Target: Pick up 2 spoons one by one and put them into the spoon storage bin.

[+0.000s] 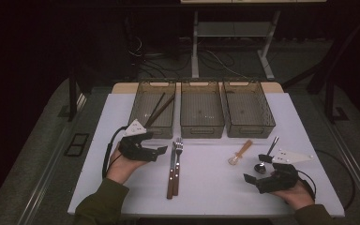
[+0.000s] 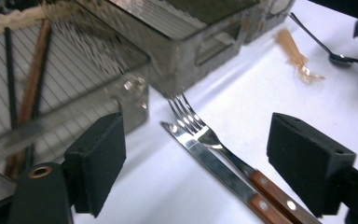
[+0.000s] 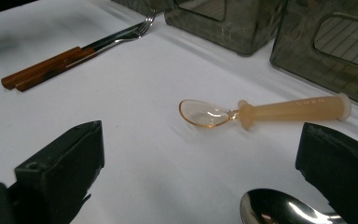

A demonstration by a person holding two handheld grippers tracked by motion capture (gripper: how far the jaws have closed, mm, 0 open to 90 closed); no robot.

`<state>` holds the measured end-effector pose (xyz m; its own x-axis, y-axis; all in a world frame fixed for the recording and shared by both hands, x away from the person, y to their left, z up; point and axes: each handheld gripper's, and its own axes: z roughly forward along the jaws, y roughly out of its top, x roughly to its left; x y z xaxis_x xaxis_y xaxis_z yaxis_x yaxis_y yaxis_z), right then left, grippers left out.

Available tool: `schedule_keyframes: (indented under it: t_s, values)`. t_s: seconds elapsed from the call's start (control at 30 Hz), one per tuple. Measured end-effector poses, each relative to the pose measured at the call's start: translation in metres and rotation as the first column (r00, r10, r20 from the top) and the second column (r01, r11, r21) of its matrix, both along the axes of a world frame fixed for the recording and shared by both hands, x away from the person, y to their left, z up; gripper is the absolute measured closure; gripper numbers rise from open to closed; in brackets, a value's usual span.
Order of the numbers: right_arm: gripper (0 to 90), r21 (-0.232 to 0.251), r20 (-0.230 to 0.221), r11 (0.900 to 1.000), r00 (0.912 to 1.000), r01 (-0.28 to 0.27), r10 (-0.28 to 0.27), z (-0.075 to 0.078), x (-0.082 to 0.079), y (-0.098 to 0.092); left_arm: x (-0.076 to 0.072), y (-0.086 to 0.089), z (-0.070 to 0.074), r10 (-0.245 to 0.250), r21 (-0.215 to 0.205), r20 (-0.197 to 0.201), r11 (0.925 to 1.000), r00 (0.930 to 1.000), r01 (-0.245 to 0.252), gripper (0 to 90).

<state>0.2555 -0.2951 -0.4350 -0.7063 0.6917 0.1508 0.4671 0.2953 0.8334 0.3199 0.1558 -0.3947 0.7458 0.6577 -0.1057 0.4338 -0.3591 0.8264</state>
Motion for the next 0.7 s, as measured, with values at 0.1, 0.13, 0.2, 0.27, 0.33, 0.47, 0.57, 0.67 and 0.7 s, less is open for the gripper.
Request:
schedule_keyframes:
  t_s: [0.1, 0.13, 0.2, 0.27, 0.33, 0.47, 0.57, 0.67, 0.7]
  values:
    - [1.4, -0.007, -0.008, 1.0, 0.9999, 0.006, -0.006, 0.002, 0.0, -0.001, -0.009, -0.001, -0.005, -0.016, 0.004, 0.001, 0.9999, 0.9999, 0.016, 15.1]
    - [2.9, -0.01, -0.013, 1.0, 0.9999, 0.008, -0.008, 0.003, 0.001, -0.001, -0.012, 0.0, -0.007, -0.021, 0.0, 0.001, 0.9998, 0.9998, 0.021, 14.3]
    - [6.7, -0.012, -0.019, 1.0, 0.9998, 0.002, -0.002, 0.004, 0.001, -0.003, -0.017, 0.001, -0.01, -0.025, -0.001, 0.004, 0.9997, 0.9997, 0.025, 13.3]
    - [13.5, -0.013, -0.023, 1.0, 0.9997, 0.005, -0.005, 0.006, 0.003, -0.004, -0.021, 0.001, -0.015, -0.027, 0.0, -0.001, 0.9996, 0.9996, 0.027, 11.6]
    - [16.5, -0.01, -0.026, 1.0, 0.9996, 0.005, -0.005, 0.008, 0.004, -0.005, -0.025, 0.003, -0.019, -0.023, 0.006, -0.002, 0.9997, 0.9997, 0.023, 7.4]
    - [29.0, -0.007, -0.04, 1.0, 0.9992, 0.006, -0.006, 0.01, 0.008, -0.008, -0.033, 0.006, -0.025, -0.021, 0.001, -0.008, 0.9998, 0.9997, 0.021, 1.8]
    - [39.6, -0.011, -0.046, 1.0, 0.9988, 0.017, -0.018, 0.012, 0.01, -0.011, -0.038, 0.007, -0.026, -0.02, 0.003, -0.005, 0.9998, 0.9998, 0.021, 0.0]
    - [50.5, -0.014, -0.052, 0.999, 0.998, 0.034, -0.035, 0.014, 0.016, -0.016, -0.042, 0.008, -0.029, -0.028, 0.001, -0.007, 0.9996, 0.9996, 0.028, 0.0]
    - [54.0, -0.022, -0.061, 0.999, 0.9972, 0.042, -0.043, 0.014, 0.019, -0.018, -0.043, 0.009, -0.03, -0.028, 0.004, -0.007, 0.9996, 0.9996, 0.028, 0.0]
